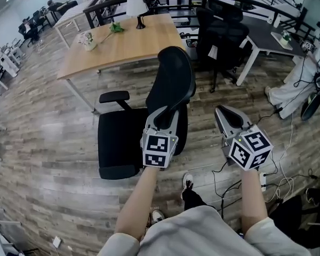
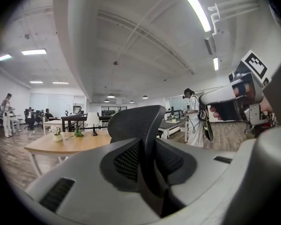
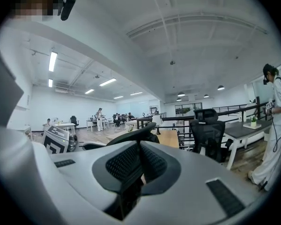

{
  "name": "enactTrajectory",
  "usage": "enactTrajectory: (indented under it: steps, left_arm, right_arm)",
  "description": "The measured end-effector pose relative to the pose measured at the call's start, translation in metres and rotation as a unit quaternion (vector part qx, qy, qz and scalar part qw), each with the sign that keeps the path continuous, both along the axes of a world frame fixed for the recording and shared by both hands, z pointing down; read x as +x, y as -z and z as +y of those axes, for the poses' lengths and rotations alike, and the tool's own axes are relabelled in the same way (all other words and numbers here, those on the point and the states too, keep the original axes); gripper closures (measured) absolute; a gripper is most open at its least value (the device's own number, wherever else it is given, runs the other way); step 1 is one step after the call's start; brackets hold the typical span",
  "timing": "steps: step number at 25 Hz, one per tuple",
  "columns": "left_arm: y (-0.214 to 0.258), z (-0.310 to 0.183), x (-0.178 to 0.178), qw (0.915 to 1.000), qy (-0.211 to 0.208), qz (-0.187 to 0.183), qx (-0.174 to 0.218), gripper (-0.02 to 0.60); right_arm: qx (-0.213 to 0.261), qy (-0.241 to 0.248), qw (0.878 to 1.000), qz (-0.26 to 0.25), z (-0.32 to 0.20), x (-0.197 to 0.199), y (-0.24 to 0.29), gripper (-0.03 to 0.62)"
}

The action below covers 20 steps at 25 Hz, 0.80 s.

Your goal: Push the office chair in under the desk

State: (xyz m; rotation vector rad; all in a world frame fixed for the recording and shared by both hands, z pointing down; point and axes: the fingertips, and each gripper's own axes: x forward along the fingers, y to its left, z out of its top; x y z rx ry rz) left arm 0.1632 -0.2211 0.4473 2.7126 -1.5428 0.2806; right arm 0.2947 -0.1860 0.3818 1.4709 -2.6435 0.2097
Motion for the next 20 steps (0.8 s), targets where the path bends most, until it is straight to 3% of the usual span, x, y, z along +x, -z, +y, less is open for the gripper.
enactTrajectory:
  steps: [20]
  left_arm:
    - [-0.005,0.102,-0.048,0.9985,-0.039,0.037,0.008,0.451]
  right_arm:
    - [-0.008,-0.003,1.000,0.003,0.088,-0.041,-0.003,0.553]
